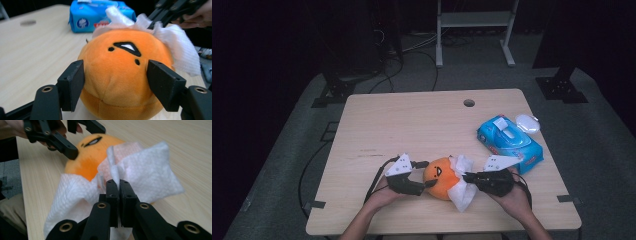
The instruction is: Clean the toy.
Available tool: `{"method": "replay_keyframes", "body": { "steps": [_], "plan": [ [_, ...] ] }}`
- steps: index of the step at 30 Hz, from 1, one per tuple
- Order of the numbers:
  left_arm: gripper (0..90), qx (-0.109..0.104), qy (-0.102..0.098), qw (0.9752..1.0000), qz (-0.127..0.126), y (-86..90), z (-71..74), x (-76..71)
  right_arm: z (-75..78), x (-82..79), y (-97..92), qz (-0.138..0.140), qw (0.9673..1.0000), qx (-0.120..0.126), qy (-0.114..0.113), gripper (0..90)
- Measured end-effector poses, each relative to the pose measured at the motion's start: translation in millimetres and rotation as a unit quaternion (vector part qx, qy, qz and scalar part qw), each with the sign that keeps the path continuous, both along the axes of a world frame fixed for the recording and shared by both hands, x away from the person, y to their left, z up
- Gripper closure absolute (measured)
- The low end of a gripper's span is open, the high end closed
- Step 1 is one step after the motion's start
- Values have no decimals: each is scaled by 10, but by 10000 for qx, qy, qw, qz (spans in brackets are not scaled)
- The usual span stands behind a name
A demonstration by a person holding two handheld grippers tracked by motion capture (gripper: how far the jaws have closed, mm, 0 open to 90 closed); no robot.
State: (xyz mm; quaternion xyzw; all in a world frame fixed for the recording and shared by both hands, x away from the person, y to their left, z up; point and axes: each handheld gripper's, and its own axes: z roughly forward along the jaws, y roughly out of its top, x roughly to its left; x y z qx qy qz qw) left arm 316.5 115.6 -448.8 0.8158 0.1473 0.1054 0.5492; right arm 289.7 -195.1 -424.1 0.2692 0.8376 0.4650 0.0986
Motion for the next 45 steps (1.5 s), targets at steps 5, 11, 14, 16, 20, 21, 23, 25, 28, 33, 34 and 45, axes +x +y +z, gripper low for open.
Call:
{"method": "replay_keyframes", "body": {
  "steps": [5,11,14,16,20,21,23,25,28,33,34,45],
  "plan": [
    [352,81,122,9999,88,4,-20,10,-39,40,-74,-136,9998,-132,97,855],
    [350,-6,308,9994,174,41,-65,46,40,-43,-24,-94,9999,72,-38,860],
    [347,28,284,9995,143,42,-60,49,46,-74,79,36,9999,-47,-127,861],
    [347,-13,345,9993,171,45,-65,45,13,-40,56,75,10000,-6,-23,861],
    [347,-44,381,9991,183,44,-69,52,-32,29,-75,-141,9997,-132,119,860],
    [348,-41,384,9991,185,48,-70,55,-42,37,-109,-218,9995,-159,143,860],
    [348,-18,394,9990,198,54,-69,58,-23,28,-155,-219,9996,17,163,860],
    [347,-47,407,9990,201,51,-74,62,31,-5,-132,-118,9996,225,118,860],
    [342,-95,438,9988,214,50,-82,82,87,-72,-1,195,9990,389,63,859],
    [338,-114,512,9984,202,62,-90,95,-19,-11,16,221,9994,169,195,857],
    [338,-128,531,9983,212,67,-92,99,-25,5,-13,160,9995,153,232,855],
    [328,-148,574,9980,227,68,-100,128,41,-42,3,164,9990,377,165,852]
  ]
}}
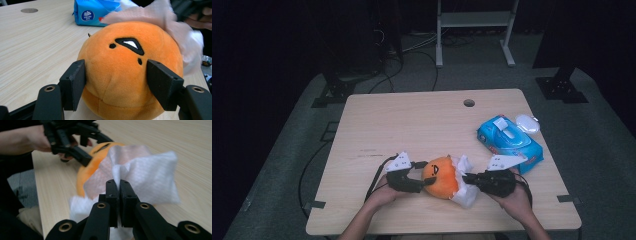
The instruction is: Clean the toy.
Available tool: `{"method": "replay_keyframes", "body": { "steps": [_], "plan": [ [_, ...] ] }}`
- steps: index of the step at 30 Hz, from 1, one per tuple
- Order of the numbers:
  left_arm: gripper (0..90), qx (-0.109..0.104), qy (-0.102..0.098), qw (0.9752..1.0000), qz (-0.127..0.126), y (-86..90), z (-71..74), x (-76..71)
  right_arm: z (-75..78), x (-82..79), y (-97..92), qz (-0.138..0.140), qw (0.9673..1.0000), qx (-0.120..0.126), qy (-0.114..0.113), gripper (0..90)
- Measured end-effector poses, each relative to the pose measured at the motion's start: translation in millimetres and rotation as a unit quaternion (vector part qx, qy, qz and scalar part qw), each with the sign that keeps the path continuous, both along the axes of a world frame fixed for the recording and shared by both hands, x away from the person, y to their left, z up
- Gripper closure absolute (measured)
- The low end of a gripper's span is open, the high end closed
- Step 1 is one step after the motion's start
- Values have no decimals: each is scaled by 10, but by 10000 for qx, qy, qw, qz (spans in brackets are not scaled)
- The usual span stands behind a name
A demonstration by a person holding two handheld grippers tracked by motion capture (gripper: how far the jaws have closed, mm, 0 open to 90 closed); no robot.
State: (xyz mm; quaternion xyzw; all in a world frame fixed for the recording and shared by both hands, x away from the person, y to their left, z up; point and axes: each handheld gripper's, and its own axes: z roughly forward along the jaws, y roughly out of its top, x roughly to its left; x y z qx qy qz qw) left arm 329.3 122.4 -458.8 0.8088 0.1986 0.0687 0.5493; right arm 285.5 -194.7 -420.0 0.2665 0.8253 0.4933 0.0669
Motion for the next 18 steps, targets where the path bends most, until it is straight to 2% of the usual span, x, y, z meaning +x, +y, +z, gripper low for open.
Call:
{"method": "replay_keyframes", "body": {
  "steps": [2,4,9,10,14,16,18],
  "plan": [
    [327,39,-2,10000,-46,10,0,1,-33,-11,38,55,9998,-174,-15,851],
    [327,45,10,10000,-47,14,1,-1,-68,17,-6,37,9998,-144,95,851],
    [328,56,24,10000,-4,8,-1,-11,-113,70,-145,-317,9987,-347,178,852],
    [329,54,29,10000,14,7,-6,-14,-99,65,-152,-339,9989,-266,168,854],
    [330,83,2,10000,49,-1,-4,-24,36,5,-41,-74,9999,108,-20,854],
    [331,83,-4,9999,84,-11,-5,-34,42,-28,59,80,9999,63,-81,854],
    [331,118,-10,9999,66,-10,1,-39,3,-35,124,163,9997,-129,-91,854]
  ]
}}
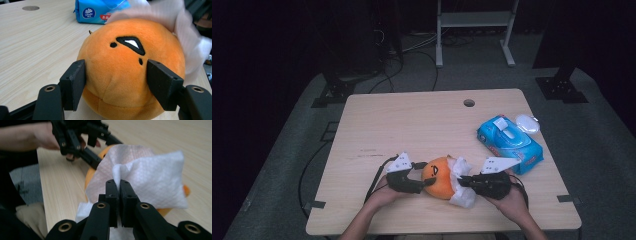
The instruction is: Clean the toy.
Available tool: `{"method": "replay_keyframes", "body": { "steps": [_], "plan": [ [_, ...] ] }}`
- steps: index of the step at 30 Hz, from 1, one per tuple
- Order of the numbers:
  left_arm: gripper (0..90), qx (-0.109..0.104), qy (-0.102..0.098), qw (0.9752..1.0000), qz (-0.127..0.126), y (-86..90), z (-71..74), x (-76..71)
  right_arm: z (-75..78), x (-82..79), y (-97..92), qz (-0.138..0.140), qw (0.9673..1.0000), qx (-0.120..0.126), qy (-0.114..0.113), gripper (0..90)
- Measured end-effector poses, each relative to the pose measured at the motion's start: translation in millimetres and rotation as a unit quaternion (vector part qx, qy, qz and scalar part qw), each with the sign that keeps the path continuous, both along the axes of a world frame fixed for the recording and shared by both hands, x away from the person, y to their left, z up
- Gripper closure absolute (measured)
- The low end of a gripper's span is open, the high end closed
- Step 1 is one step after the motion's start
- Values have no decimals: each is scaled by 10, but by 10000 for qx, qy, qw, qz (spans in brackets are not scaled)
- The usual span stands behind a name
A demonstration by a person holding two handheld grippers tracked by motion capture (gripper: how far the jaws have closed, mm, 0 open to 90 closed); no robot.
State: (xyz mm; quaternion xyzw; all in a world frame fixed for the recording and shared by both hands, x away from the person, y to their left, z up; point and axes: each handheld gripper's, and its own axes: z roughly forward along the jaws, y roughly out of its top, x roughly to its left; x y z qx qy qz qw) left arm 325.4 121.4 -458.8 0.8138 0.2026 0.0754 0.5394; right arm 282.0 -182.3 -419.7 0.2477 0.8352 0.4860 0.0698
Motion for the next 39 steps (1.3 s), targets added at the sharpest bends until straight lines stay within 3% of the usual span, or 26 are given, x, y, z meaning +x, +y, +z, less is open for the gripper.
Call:
{"method": "replay_keyframes", "body": {
  "steps": [3,7,9,12,15,18,20,26,29,31,34,36,39],
  "plan": [
    [334,9,19,10000,26,2,8,0,-42,48,-55,-73,9999,-46,74,855],
    [335,15,32,10000,38,6,7,3,-90,107,-220,-484,9980,-401,39,856],
    [333,37,38,10000,52,17,9,12,-120,132,-287,-553,9979,-290,190,858],
    [334,5,61,9999,99,6,4,11,-68,109,-283,-464,9988,-4,181,861],
    [331,-71,64,9998,180,-30,-15,3,-5,47,-178,-273,9995,129,74,861],
    [329,-2,4,9999,157,-43,-4,1,-35,15,-60,-124,9999,-90,28,860],
    [330,20,41,9998,172,-34,8,8,-66,54,-96,-119,9998,-17,145,860],
    [329,-62,157,9994,300,-7,1,41,-110,116,-276,-500,9984,-156,208,860],
    [314,-379,593,9958,589,-16,2,81,-3,47,-216,-367,9993,92,62,859],
    [311,-401,545,9959,605,-52,3,80,61,-23,-96,-127,9998,124,-89,855],
    [304,-365,462,9963,625,-78,3,74,0,-61,56,31,9997,-198,-130,852],
    [298,-366,453,9963,625,-72,-1,71,-51,-19,38,46,9997,-234,-17,861],
    [298,-362,458,9966,585,-68,-2,81,-32,34,-74,-161,9997,-165,21,862]
  ]
}}
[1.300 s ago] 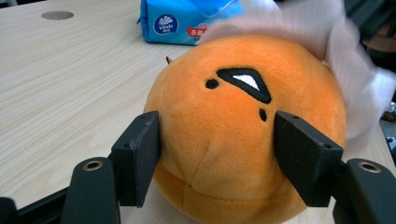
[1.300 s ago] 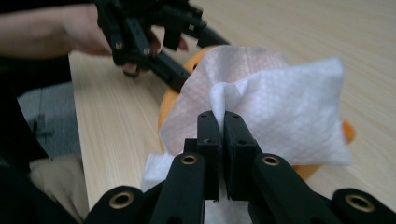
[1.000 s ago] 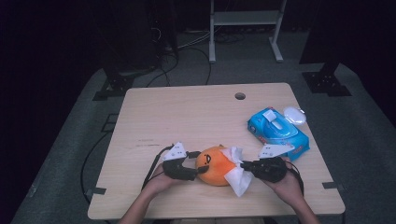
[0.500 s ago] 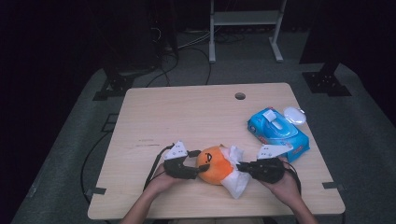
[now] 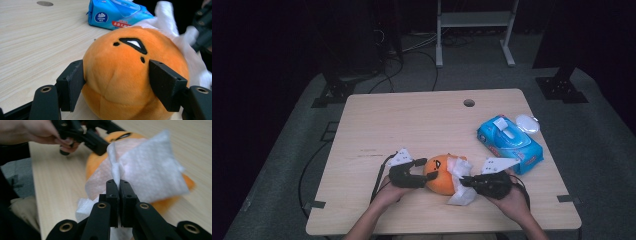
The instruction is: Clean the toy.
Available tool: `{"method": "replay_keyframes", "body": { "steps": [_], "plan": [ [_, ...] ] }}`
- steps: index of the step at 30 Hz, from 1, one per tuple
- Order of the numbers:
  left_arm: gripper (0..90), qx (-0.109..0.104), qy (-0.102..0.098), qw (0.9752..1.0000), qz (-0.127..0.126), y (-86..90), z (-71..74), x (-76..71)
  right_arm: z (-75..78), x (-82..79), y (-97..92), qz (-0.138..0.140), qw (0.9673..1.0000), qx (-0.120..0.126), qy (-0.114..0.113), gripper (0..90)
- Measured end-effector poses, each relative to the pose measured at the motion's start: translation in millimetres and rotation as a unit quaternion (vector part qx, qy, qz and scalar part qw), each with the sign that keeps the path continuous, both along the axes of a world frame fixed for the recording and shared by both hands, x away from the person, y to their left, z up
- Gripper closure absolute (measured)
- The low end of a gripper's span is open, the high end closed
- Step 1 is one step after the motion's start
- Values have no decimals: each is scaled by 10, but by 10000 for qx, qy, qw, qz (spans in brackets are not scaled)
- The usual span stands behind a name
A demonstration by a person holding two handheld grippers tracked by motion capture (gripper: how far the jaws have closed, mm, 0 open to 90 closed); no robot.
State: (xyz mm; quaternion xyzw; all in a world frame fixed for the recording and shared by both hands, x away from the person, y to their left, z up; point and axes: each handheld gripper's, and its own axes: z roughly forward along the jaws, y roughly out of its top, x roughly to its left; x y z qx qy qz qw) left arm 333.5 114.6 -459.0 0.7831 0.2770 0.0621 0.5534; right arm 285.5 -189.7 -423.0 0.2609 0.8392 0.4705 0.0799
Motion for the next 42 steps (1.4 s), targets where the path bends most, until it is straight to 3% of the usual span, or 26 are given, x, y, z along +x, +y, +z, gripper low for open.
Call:
{"method": "replay_keyframes", "body": {
  "steps": [5,8,11,13,15,16,18,21,23,25,27,32,36,42],
  "plan": [
    [296,-80,4,10000,-44,-46,-4,-1,9,18,-103,-240,9997,6,23,862],
    [296,-104,-48,9999,-117,-69,-1,-14,49,-24,32,-76,9999,31,-103,863],
    [295,2,-167,9997,-176,-70,15,-23,48,-39,179,90,9997,-99,-213,863],
    [284,-59,-125,9997,-215,-53,18,-20,33,-10,156,77,9998,-60,-159,863],
    [205,-102,-97,9993,-335,-41,27,-27,24,23,89,9,10000,46,-48,863],
    [159,-5,-120,9987,-488,-41,27,-47,22,32,67,-40,10000,77,-27,863],
    [151,97,-321,9972,-662,-44,14,-88,12,54,33,-104,9999,115,7,863],
    [211,169,-433,9971,-608,-75,21,-94,41,28,84,-121,9998,133,-96,864],
    [263,213,-599,9963,-577,-120,37,-98,73,-6,167,12,9997,180,-165,864],
    [304,273,-690,9957,-555,-145,37,-107,79,-21,249,88,9997,76,-218,864],
    [310,284,-657,9959,-547,-128,29,-98,67,-4,252,86,9996,-56,-254,864],
    [309,204,-420,9974,-556,-47,-8,-51,68,104,-50,-333,9993,80,-172,864],
    [291,195,-396,9969,-656,-29,-13,-46,77,171,-271,-710,9970,301,-98,863],
    [255,62,-327,9977,-591,-36,10,-55,-37,184,-159,-435,9989,9,172,863]
  ]
}}
